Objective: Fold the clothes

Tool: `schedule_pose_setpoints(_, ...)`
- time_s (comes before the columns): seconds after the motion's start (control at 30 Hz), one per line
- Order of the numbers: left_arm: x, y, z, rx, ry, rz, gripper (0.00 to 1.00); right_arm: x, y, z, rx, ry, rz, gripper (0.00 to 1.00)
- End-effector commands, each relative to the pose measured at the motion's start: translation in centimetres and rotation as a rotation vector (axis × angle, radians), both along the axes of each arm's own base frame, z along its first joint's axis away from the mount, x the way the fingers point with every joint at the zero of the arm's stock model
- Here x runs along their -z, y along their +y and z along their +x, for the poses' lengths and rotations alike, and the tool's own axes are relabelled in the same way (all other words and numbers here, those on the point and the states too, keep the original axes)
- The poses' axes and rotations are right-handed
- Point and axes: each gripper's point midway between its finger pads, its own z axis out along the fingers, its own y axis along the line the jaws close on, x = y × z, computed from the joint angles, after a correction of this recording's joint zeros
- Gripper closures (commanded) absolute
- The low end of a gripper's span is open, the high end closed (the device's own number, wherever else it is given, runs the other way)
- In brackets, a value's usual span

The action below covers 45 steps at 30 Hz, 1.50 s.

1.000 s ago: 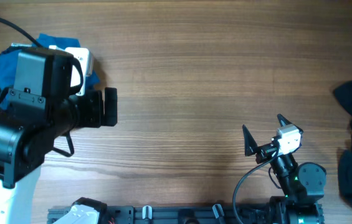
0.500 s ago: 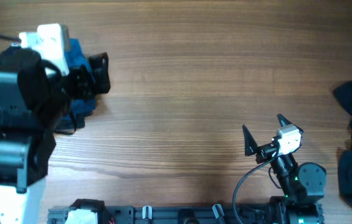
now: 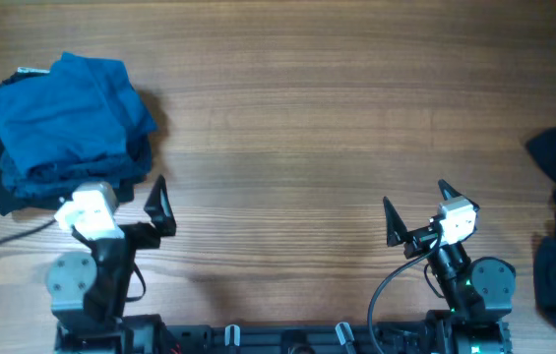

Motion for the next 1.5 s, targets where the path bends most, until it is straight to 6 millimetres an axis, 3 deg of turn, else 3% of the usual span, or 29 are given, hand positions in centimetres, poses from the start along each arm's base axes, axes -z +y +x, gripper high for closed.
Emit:
schedule_pose_setpoints(0.0,1.8,-0.1,-0.4,0.003,-0.078,-0.026,0.0,-0.2,0.2,-0.1,-0.012,-0.01,0.012,0.01)
schedule_pose_setpoints(0.3,5.2,-1.3,0.7,0.057,-0.194,-0.024,0.0,-0.2,0.2,-0.1,-0.013,-0.011,0.012,0.0)
schedule_pose_setpoints(0.4,7.8,-1.6,1.1,0.067,-0.152,-0.027,0.0,-0.2,0.2,-0.1,-0.012,-0.011,0.011,0.01)
schedule_pose_setpoints(1.47,7.8,-1.6,1.1,0.069,-0.152,-0.026,0.0,-0.2,0.2,-0.1,-0.013,-0.011,0.012,0.0)
